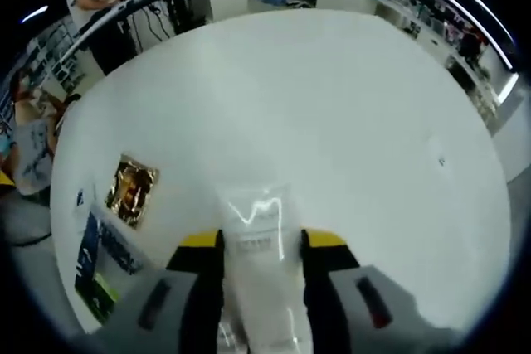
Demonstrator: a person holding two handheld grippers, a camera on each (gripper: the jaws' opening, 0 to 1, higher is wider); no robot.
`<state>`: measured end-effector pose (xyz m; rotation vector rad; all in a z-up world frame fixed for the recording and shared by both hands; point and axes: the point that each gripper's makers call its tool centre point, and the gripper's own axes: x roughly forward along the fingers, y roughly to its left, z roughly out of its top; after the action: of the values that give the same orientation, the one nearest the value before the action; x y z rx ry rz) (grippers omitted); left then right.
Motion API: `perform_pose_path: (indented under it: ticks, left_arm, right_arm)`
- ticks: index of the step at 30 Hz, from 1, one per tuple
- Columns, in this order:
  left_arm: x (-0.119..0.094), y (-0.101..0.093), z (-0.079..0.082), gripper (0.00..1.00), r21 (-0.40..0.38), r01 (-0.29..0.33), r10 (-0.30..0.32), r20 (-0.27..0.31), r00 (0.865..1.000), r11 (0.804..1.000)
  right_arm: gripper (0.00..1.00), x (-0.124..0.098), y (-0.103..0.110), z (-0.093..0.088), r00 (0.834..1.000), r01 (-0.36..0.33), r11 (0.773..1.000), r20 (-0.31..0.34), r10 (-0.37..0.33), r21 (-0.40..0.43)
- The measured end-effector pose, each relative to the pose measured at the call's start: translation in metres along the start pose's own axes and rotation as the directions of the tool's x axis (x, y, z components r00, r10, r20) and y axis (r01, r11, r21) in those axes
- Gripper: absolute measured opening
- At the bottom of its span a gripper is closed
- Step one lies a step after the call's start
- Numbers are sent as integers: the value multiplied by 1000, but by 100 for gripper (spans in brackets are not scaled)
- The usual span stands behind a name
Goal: Arrange the skincare products in the storage area until every visible bottle or jar stands upright without overlapping.
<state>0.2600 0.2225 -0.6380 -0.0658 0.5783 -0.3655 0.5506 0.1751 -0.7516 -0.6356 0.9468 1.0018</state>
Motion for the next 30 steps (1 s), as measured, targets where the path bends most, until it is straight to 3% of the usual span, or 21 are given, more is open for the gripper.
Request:
perform_pose_path:
  ticks: [7,15,22,30]
  left_arm:
    - [0,1,0,83,-1,-8,8,0,1000,1000]
    - [0,1,1,83,-1,-8,8,6,1000,1000]
    - [-1,1,3,82,-12,-4,4,18,1000,1000]
    - [-2,0,4,81,-14,9,-8,29,1000,1000]
  right_arm:
    - [36,1,-6,4,1000,17,999,15,-17,-47]
    - [35,-10,-12,10,996,48,999,82,-47,-14]
    - [35,-44,-15,16,977,106,992,177,-115,63]
    - [35,-70,-5,7,965,140,984,206,-161,114]
